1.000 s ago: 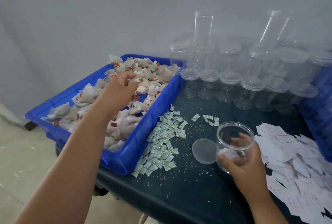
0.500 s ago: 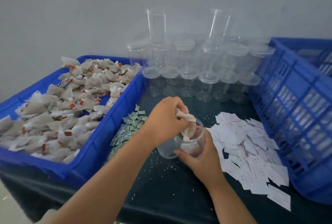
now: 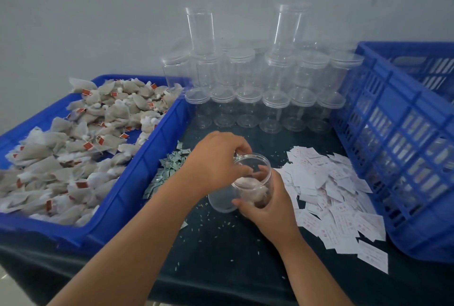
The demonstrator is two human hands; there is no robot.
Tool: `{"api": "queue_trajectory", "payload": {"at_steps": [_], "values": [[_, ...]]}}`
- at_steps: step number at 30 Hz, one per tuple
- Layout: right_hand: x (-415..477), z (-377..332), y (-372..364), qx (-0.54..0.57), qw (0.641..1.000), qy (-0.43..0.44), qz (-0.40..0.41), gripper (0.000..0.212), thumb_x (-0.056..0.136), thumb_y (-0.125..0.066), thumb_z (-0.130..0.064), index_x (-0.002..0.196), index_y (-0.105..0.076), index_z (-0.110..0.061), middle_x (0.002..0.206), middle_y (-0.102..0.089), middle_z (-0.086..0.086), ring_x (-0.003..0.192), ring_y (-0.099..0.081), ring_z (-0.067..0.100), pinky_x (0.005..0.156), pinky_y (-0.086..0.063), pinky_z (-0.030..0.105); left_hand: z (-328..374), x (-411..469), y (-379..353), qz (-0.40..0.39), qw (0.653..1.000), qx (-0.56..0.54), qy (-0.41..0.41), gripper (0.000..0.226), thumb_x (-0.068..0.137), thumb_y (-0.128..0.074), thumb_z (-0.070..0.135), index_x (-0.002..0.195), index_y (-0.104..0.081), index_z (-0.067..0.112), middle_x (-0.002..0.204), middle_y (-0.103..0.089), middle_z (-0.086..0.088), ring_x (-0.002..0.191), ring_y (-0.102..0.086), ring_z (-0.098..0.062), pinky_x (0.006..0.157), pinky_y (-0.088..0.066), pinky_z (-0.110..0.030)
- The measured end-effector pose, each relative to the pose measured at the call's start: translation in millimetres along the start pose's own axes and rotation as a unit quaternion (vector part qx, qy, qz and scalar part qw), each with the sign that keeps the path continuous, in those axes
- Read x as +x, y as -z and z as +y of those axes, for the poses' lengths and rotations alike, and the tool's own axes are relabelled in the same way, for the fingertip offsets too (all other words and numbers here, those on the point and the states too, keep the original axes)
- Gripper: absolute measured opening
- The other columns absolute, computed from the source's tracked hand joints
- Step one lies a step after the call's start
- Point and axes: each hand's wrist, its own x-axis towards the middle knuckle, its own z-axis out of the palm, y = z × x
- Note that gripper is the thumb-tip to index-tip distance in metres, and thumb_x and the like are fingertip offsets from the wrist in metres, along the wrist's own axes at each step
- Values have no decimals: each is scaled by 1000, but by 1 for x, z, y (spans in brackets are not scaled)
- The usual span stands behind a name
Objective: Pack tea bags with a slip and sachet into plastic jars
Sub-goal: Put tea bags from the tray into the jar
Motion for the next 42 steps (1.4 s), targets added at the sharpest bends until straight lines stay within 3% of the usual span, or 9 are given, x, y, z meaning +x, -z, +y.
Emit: {"api": "queue_trajectory", "payload": {"at_steps": [3,7,10,17,21,26,32,35,42], "values": [[1,1,0,17,1000,-10,3,82,72,-100,-46,140,-54,-37,131,-72,-4,119,-74,22,90,-66,43,1,-1,6,17,1000,-23,-3,17,91,-73,53,96,-74,38,102,-66,17,102,-54,-6,90,-45,-30],[1,2,0,18,1000,-21,0,87,66,-98,-59,139,-53,-46,136,-70,-9,124,-71,17,96,-64,39,-16,-9,36,51,994,-88,43,24,103,-56,45,92,-73,33,76,-68,12,67,-60,-1,64,-45,-28],[1,5,1,15,1000,-23,-8,90,65,-98,-61,141,-53,-46,139,-69,-8,126,-71,18,97,-64,44,-66,-19,81,74,990,-30,120,16,103,-58,38,92,-69,38,87,-69,17,77,-62,-1,69,-46,-29],[-1,8,2,13,999,-32,-15,96,61,-98,-67,143,-51,-45,138,-68,-14,124,-71,13,95,-65,49,-194,-61,108,-177,916,154,327,20,98,-71,27,117,-66,32,122,-65,5,105,-61,-14,97,-51,-34],[-2,7,2,20,999,-28,-18,97,61,-99,-65,143,-53,-41,138,-69,-12,125,-70,14,98,-64,48,-217,-71,70,-206,918,121,316,4,95,-70,27,94,-70,31,102,-70,9,89,-65,-7,72,-50,-27],[-1,13,2,17,999,-13,-31,89,66,-97,-33,143,-54,-35,135,-70,-14,123,-71,13,97,-64,42,-234,-68,65,-22,947,36,317,16,92,-72,26,76,-74,30,88,-74,9,81,-66,-11,66,-49,-30],[1,10,-1,-20,999,21,-30,76,64,-93,-33,125,-56,-59,124,-68,-28,113,-70,-1,84,-58,13,-187,-68,96,239,930,-148,236,6,94,-72,41,90,-76,39,86,-76,18,69,-71,-2,65,-54,-23],[0,8,-3,-25,999,16,-37,79,64,-95,-35,127,-55,-60,127,-67,-29,115,-69,-2,87,-60,17,-135,-59,102,210,926,-267,165,6,95,-74,34,97,-80,34,85,-77,18,68,-73,-1,57,-54,-14],[-1,4,-1,-26,999,-10,-31,93,65,-99,-53,144,-52,-37,136,-67,-16,125,-69,13,99,-63,52,-30,-18,44,25,932,-350,84,6,94,-78,26,99,-81,28,84,-80,9,74,-76,-7,59,-56,-17]]}}
